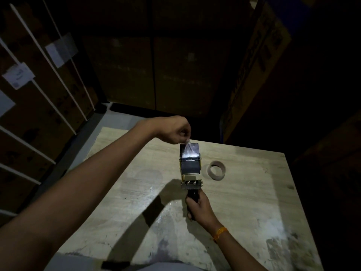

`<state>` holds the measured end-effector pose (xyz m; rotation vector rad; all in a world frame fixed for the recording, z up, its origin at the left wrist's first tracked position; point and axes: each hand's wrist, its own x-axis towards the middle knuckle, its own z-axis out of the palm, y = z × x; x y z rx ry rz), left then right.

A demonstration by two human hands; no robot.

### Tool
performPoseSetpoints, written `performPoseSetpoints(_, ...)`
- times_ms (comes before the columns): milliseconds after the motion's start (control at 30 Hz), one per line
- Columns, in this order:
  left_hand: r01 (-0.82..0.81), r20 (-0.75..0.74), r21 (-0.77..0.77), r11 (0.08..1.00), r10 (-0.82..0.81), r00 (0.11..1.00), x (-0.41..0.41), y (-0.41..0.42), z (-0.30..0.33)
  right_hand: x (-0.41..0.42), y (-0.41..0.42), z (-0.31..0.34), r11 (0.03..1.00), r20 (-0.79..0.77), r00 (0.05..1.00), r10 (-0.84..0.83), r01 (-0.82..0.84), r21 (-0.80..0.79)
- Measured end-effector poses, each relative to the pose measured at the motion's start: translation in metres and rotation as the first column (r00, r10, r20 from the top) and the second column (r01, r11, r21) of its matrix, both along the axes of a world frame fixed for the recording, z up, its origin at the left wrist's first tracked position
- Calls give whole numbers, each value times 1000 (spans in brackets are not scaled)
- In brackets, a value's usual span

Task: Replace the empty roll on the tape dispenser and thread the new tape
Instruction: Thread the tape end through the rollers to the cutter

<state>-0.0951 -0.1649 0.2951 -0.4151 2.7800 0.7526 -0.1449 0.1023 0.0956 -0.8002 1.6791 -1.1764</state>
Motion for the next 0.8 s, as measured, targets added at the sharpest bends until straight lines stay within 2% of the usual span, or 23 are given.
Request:
performPoseSetpoints(400, -13, 80, 78, 997, 7, 997, -14, -2, -23, 10, 8, -5, 999, 71, 997, -12, 10, 35)
performPoseSetpoints(600, -106, 87, 167, 980, 92, 992, -16, -20, -33, 11, 10, -6, 999, 79, 997, -10, 7, 37)
performPoseSetpoints(800, -160, 181, 267, 950, 113, 977, -15, -42, -47, 10, 6, 0, 999, 73, 997, 14, -18, 48)
